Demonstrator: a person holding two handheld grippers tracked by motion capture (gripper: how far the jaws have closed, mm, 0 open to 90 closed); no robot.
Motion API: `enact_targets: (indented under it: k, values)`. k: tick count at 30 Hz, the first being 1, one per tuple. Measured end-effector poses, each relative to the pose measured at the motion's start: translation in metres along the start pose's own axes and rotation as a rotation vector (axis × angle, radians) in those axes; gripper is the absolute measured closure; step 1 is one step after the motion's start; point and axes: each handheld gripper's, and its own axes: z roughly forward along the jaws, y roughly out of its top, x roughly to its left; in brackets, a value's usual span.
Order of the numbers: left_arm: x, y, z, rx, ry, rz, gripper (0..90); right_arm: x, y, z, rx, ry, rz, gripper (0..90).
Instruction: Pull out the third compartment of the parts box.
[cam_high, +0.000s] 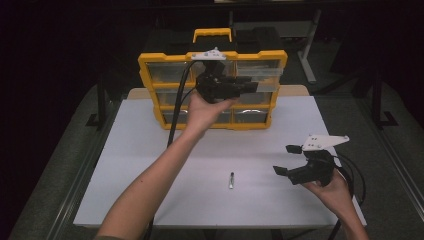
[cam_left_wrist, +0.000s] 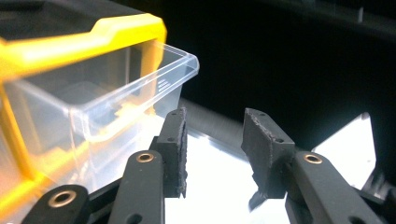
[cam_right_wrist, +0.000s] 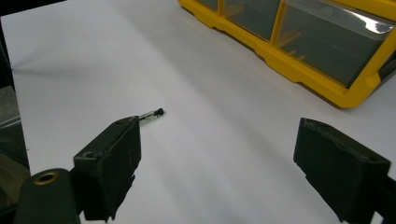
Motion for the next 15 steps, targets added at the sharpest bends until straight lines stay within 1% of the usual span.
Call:
enact_targets:
  k: [1, 2, 3, 5, 6, 7, 8, 10, 11, 12, 13, 15]
  values:
    - [0.000, 0.004, -0.001, 0.017, -0.008, 0.027, 60.1, 0.000, 0.000, 0.001, 0.003, 0.005, -0.003, 14.3]
    - [-0.001, 0.009, -0.001, 0.044, -0.013, 0.060, 59.7, 0.001, 0.000, 0.001, 0.005, 0.005, -0.006, 14.3]
    - [-0.001, 0.014, -0.002, 0.068, -0.008, 0.096, 58.4, 0.001, 0.000, 0.001, 0.004, 0.004, -0.007, 14.3]
    - [-0.002, 0.025, -0.003, 0.104, -0.019, 0.161, 56.8, 0.002, 0.000, 0.002, 0.004, 0.009, -0.002, 14.3]
    - [-0.001, 0.029, -0.003, 0.121, -0.027, 0.177, 56.1, 0.002, 0.000, 0.003, 0.007, 0.013, -0.002, 14.3]
    - [-0.001, 0.029, -0.003, 0.121, -0.027, 0.177, 55.7, 0.002, 0.000, 0.003, 0.007, 0.013, -0.002, 14.3]
    - [0.001, 0.039, -0.001, 0.169, -0.033, 0.232, 55.4, 0.002, 0.000, 0.003, 0.006, 0.016, -0.007, 14.3]
    - [0.002, 0.046, 0.002, 0.203, -0.027, 0.271, 55.4, 0.002, 0.001, 0.003, 0.005, 0.018, -0.011, 14.3]
    - [0.004, 0.050, 0.003, 0.217, -0.029, 0.282, 55.4, 0.002, 0.001, 0.002, 0.003, 0.018, -0.012, 14.3]
    - [0.006, 0.053, 0.005, 0.222, -0.034, 0.280, 55.5, 0.002, 0.000, 0.002, 0.000, 0.020, -0.010, 14.3]
    - [0.009, 0.056, 0.008, 0.236, -0.028, 0.281, 55.4, 0.002, 0.000, 0.002, -0.001, 0.020, -0.010, 14.3]
    - [0.012, 0.061, 0.011, 0.266, -0.030, 0.287, 54.9, 0.001, -0.001, 0.001, -0.001, 0.021, -0.003, 14.3]
